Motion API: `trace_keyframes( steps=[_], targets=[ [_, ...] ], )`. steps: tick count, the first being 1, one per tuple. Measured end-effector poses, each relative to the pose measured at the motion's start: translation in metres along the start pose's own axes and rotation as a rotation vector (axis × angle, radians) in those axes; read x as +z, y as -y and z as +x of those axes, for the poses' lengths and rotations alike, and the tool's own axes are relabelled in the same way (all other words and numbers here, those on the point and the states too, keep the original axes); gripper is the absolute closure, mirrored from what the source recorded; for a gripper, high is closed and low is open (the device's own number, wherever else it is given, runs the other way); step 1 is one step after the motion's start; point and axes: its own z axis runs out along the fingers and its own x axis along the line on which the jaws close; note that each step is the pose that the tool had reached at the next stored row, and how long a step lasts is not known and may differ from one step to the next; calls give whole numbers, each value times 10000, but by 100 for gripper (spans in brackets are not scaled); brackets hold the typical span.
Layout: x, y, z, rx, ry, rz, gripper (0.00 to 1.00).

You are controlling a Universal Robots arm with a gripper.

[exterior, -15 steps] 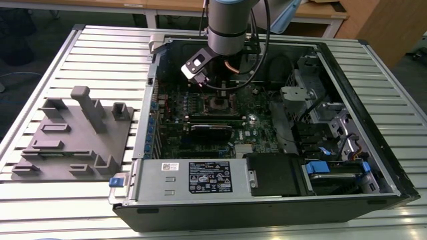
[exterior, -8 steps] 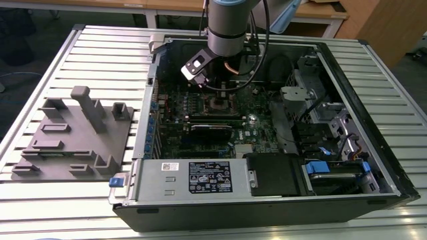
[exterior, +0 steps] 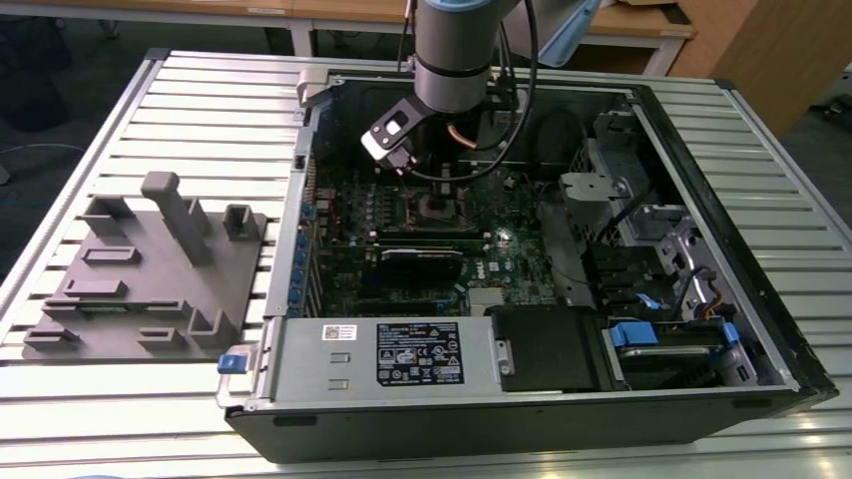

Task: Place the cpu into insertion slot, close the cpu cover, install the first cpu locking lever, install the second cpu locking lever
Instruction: 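Place the cpu into insertion slot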

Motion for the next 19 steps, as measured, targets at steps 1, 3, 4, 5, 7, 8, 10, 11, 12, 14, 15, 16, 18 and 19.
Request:
trace_keyframes(
  steps=[1,3,4,5,7,8,10,11,12,14,15,16,18,19],
  targets=[
    [1,0,0,0,-1,-1,89],
    [1,-1,1,1,-5,-4,89],
    [-5,-1,1,0,-11,-7,89],
    [-14,-3,4,1,-24,-16,89],
    [-52,-3,4,0,-17,-10,89],
    [-78,-3,2,0,-6,-4,89],
    [-120,-4,3,1,-10,-6,89],
    [-140,-4,3,1,-8,-5,89],
    [-157,-5,3,1,-7,-4,89],
    [-183,-6,3,0,-7,-5,89],
    [-192,-6,3,0,-7,-4,89],
    [-193,-6,4,0,-8,-5,89],
    [-193,-6,4,0,-10,-6,89],
    [-194,-6,4,1,-9,-6,89]
  ],
)
